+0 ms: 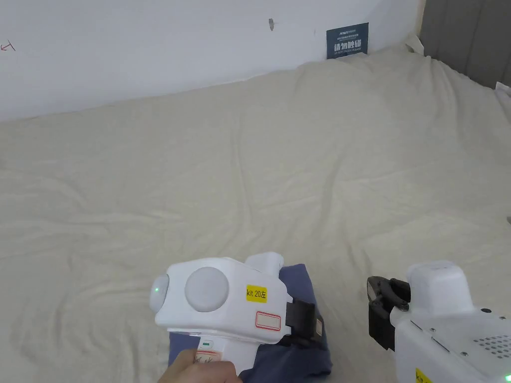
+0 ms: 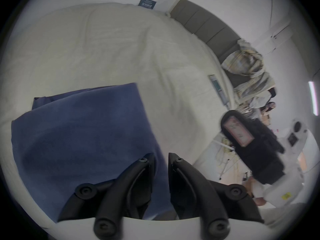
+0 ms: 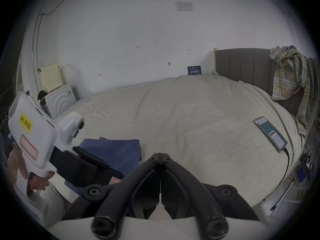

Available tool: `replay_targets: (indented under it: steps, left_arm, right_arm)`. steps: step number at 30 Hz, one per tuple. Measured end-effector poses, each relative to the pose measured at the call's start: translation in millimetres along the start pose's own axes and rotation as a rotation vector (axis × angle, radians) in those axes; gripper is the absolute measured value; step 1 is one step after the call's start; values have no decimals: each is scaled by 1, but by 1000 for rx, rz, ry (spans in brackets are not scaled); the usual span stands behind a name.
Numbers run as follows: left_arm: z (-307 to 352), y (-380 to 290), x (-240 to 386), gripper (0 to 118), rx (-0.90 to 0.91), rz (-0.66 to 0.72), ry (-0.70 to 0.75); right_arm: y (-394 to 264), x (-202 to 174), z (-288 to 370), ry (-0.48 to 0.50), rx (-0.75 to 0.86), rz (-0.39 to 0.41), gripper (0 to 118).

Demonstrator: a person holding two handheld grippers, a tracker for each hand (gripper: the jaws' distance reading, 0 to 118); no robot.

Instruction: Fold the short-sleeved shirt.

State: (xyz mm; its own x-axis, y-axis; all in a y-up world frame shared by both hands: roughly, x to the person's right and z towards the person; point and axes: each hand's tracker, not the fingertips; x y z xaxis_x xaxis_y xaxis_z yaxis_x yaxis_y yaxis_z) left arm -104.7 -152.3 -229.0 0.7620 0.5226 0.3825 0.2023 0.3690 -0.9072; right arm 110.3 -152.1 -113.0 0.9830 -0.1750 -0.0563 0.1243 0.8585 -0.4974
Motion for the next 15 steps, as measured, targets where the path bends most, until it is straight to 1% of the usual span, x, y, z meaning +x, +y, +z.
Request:
replay_targets:
  steps: [2, 4, 5, 9, 11, 13, 15]
  left_arm:
    - [19, -3, -6, 18, 37, 28, -94]
    - [44, -8, -16, 17, 90, 54, -142]
    - [59, -12, -24, 17, 128, 65, -135]
    - [117, -32, -66, 16, 250, 119, -12]
    - [139, -44, -92, 16, 292, 190, 31]
    - [157, -62, -119, 14, 341, 291, 39]
    - [166, -78, -131, 14, 367, 325, 45]
  right_arm:
    - [2, -3, 1, 6, -1, 2, 0]
    - [4, -8, 2, 9, -2, 15, 0]
    - [5, -11, 2, 11, -3, 26, 0]
    - [10, -29, -4, 45, -5, 51, 0]
    - [10, -41, -11, 83, -10, 54, 0]
    - [9, -59, -22, 104, -19, 66, 0]
    - [4, -76, -33, 123, -28, 92, 0]
